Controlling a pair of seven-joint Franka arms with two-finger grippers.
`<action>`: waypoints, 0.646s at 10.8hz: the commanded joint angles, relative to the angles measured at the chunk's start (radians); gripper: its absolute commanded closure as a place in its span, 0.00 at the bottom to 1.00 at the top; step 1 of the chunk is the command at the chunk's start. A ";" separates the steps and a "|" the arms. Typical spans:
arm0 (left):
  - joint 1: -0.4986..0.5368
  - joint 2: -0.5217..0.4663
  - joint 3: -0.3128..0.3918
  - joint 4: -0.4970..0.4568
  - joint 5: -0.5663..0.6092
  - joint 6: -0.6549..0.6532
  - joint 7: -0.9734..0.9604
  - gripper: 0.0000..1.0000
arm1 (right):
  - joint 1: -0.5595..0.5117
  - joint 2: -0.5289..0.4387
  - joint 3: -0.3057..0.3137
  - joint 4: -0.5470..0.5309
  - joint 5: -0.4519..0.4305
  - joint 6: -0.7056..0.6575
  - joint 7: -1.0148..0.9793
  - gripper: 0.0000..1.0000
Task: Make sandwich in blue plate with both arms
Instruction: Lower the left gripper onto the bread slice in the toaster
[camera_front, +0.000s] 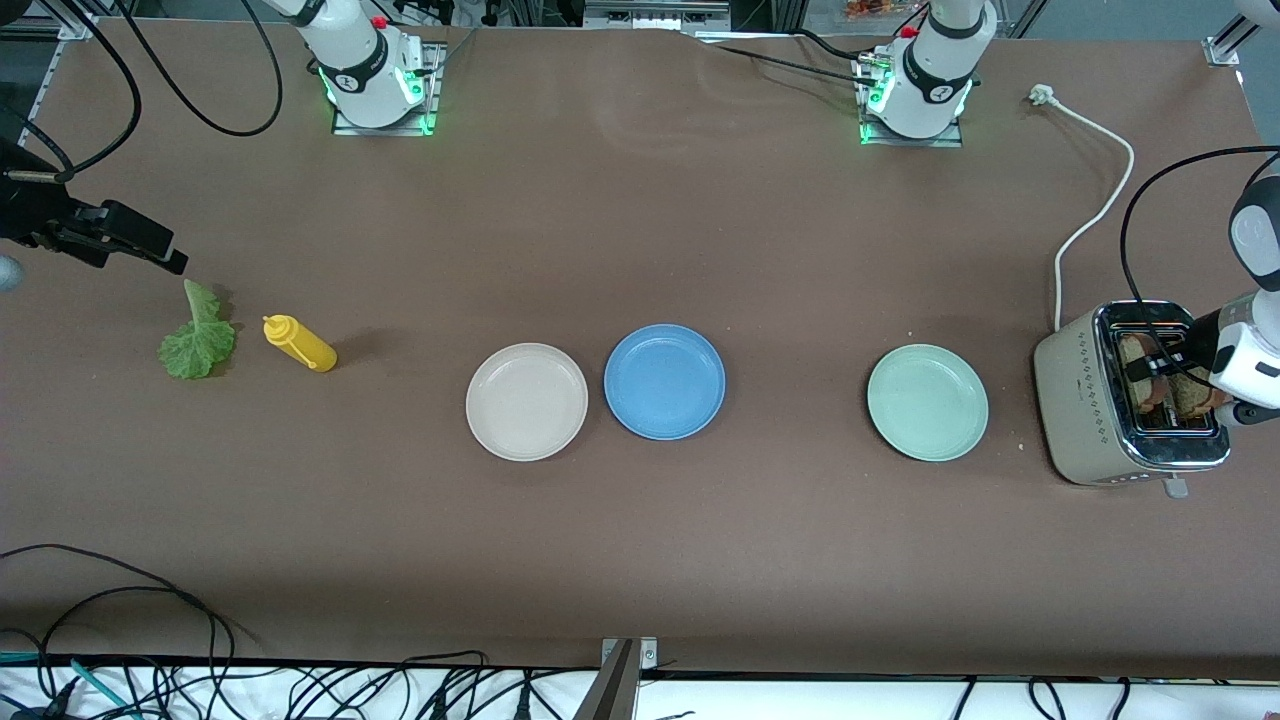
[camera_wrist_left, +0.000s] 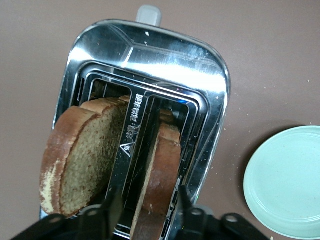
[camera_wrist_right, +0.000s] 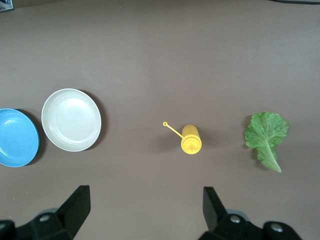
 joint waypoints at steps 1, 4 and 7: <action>-0.011 -0.007 0.009 -0.010 -0.016 0.009 -0.012 0.97 | 0.003 -0.017 -0.009 0.009 0.022 -0.028 -0.014 0.00; -0.011 -0.016 0.011 0.000 -0.014 -0.003 -0.010 1.00 | 0.001 -0.004 -0.008 0.009 0.021 -0.011 -0.014 0.00; -0.009 -0.061 0.011 0.005 -0.009 -0.058 -0.013 1.00 | 0.003 -0.007 -0.005 0.014 0.018 -0.002 -0.012 0.00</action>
